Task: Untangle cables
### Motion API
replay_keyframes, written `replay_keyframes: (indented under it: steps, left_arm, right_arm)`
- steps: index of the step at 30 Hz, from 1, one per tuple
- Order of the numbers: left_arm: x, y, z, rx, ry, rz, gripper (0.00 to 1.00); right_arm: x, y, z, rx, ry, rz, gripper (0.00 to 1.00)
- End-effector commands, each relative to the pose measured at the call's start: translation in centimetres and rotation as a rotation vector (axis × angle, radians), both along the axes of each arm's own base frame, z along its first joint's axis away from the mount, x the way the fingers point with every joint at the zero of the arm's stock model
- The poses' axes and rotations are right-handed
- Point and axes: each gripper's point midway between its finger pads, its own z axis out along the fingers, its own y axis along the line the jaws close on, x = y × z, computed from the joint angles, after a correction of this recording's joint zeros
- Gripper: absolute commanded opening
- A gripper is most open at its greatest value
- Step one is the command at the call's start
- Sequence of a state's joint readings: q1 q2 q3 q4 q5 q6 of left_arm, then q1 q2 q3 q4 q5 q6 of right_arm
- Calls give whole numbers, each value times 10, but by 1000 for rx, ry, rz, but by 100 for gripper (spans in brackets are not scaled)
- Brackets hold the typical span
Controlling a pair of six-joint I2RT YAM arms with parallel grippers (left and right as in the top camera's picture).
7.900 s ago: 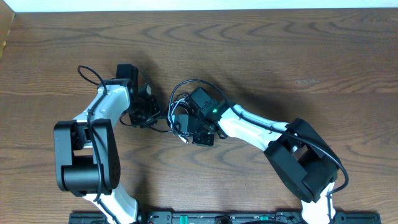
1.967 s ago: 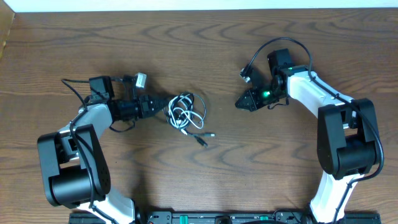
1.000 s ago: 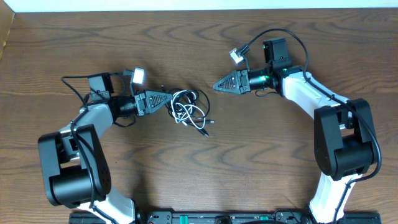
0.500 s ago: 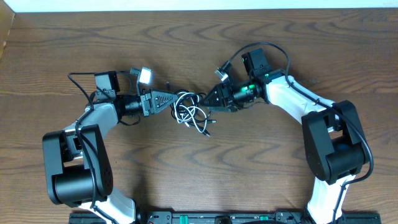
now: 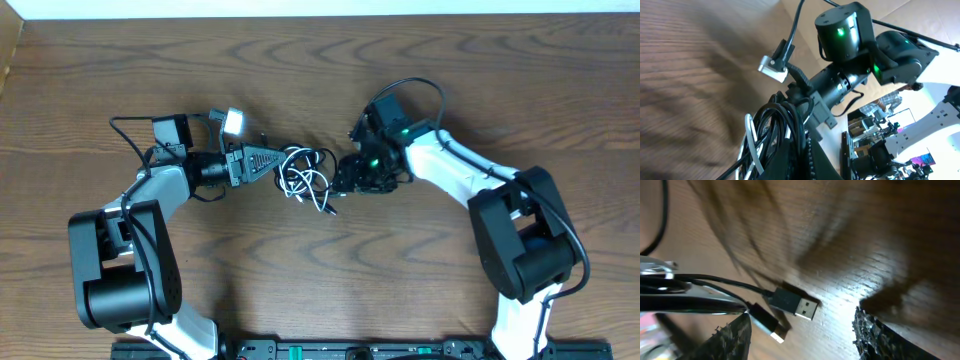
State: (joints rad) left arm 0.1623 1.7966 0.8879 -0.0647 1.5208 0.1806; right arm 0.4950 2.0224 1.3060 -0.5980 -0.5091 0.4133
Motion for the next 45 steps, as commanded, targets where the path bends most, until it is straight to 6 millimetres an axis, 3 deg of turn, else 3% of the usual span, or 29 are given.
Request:
replay_keyframes:
  steps: [1, 5, 11, 13, 16, 17, 19, 21, 26, 29, 33, 42, 45]
  left_arm:
    - [-1, 0, 12, -20, -41, -14, 7]
    - [-1, 0, 12, -20, -41, -14, 7]
    - [-1, 0, 12, -19, -44, -13, 7]
    - [-1, 0, 12, -19, -45, -14, 7]
    - [-1, 0, 12, -19, -45, -13, 7]
    - [-1, 0, 12, -19, -47, -13, 7]
    - [-1, 0, 12, -18, -47, -13, 7]
    - [-1, 0, 12, -18, -48, -13, 7]
    - [0, 0, 13, -18, -50, -13, 7]
    - [0, 0, 13, -18, -51, -13, 7]
    - [0, 0, 13, -18, -51, -13, 7]
    - [0, 0, 13, -18, -51, -13, 7]
    - [0, 0, 13, -18, -51, -13, 7]
  right_arm:
    - [9, -13, -15, -144, -73, -15, 63]
    - [16, -45, -26, -350, -132, -47, 63]
    - [18, -116, -27, -716, -184, -86, 63]
    - [15, -122, -27, -742, -174, -86, 67]
    - [4, -108, -30, -642, -105, -40, 74]
    - [-1, -101, -29, -597, -82, 0, 72]
    - [-7, -96, -18, -544, -59, 64, 60]
    - [-4, -92, 0, -497, -72, 72, 60]
    - [-5, -38, 65, -145, -190, 207, 66]
    - [6, -29, 84, -104, -252, 150, 67]
    - [12, -18, 81, -90, -260, 107, 67]
    - [10, 5, 42, -103, -220, 137, 64]
    - [16, -1, 28, -157, -220, 109, 63]
